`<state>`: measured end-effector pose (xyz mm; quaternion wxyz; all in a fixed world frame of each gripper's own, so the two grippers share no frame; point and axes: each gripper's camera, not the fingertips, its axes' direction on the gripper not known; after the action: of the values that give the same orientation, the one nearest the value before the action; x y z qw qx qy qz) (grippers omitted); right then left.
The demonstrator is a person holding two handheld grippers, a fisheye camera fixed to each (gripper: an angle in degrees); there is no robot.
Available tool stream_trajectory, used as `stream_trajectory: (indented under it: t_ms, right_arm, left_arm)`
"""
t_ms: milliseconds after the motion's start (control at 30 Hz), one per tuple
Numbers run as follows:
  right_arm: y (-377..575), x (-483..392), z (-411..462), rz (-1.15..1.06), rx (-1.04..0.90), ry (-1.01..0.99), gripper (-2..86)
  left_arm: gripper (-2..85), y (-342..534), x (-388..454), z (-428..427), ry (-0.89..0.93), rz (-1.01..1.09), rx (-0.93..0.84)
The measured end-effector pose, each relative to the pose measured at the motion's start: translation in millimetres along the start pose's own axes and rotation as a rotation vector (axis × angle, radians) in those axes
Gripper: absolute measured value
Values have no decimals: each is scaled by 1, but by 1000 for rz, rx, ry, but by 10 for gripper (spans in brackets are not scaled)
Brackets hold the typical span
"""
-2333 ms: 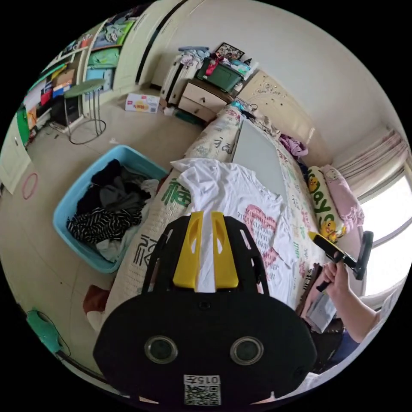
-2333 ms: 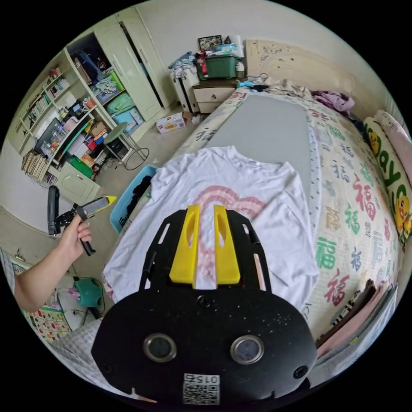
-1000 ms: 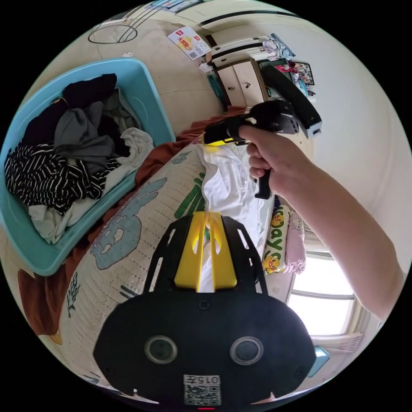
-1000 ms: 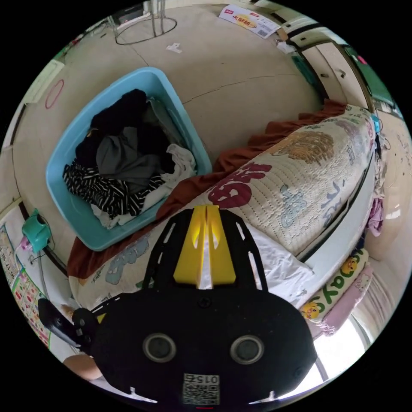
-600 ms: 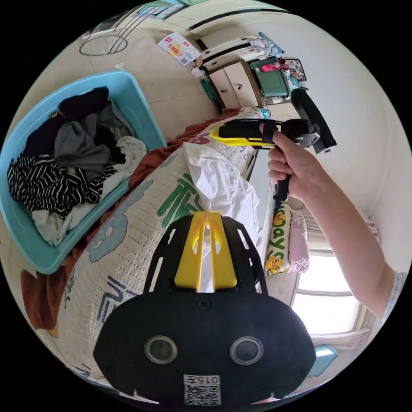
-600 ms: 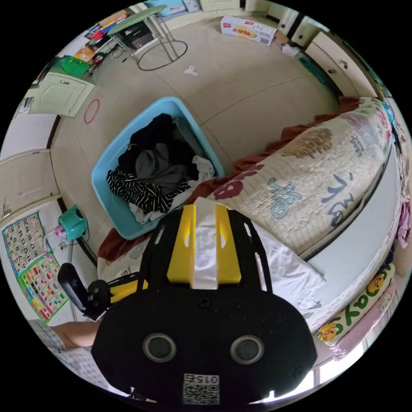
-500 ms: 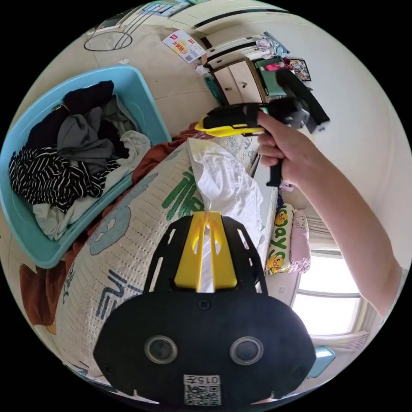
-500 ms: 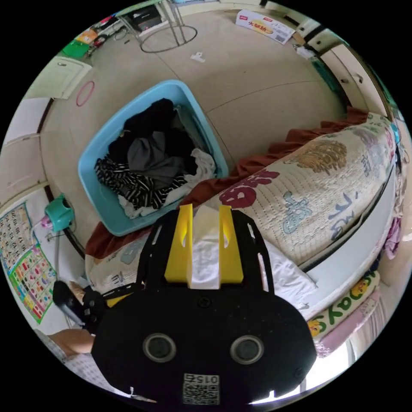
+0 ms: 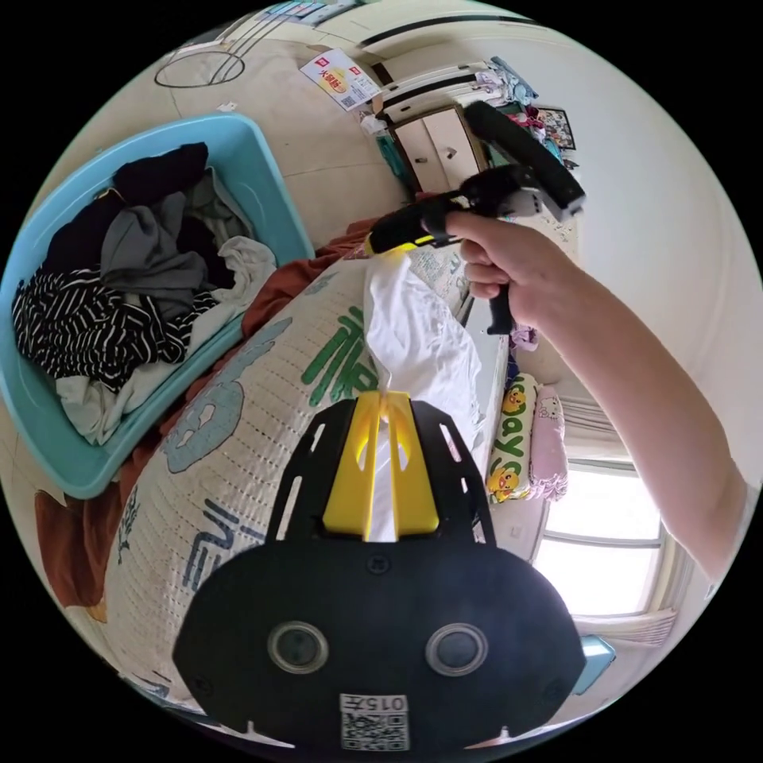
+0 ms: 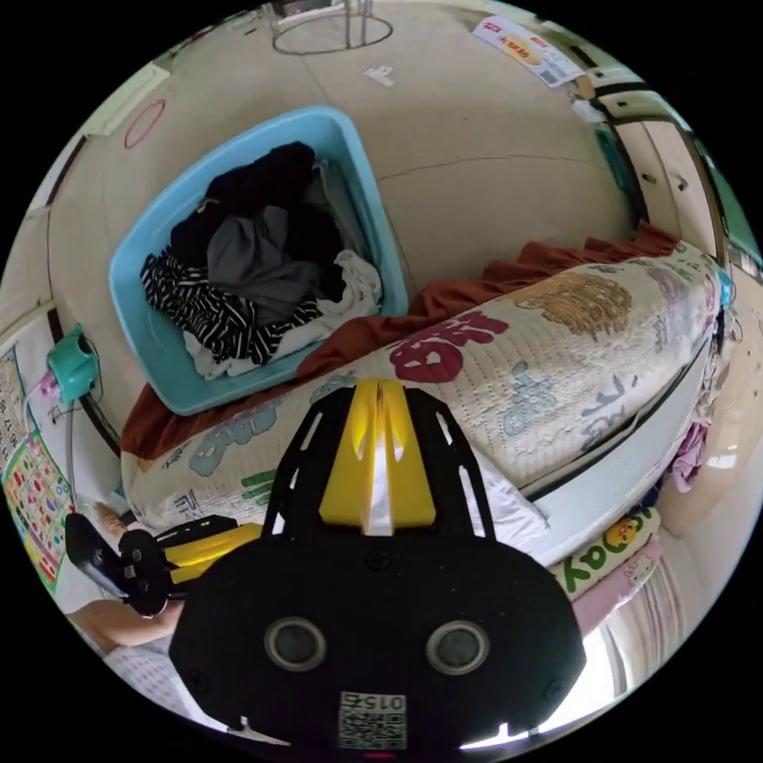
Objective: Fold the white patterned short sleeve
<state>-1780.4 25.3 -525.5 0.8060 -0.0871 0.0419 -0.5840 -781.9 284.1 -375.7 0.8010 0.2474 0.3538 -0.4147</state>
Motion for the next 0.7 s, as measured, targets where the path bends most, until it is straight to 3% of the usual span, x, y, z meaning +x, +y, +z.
stream_trajectory:
  t_ms: [167, 333, 467, 700]
  right_arm:
    - [120, 77, -53, 163, 272, -170, -10]
    - [273, 137, -47, 288, 423, -234, -10]
    - [393, 170, 23, 419, 417, -302, -10]
    - [498, 182, 175, 594, 272, -375, 0]
  left_arm:
    - [-3, 2, 27, -11, 3, 91, 21]
    - [-2, 23, 65, -5, 17, 288, 12]
    - [0, 53, 89, 28, -4, 426, -90]
    - [30, 97, 95, 98, -101, 527, -350]
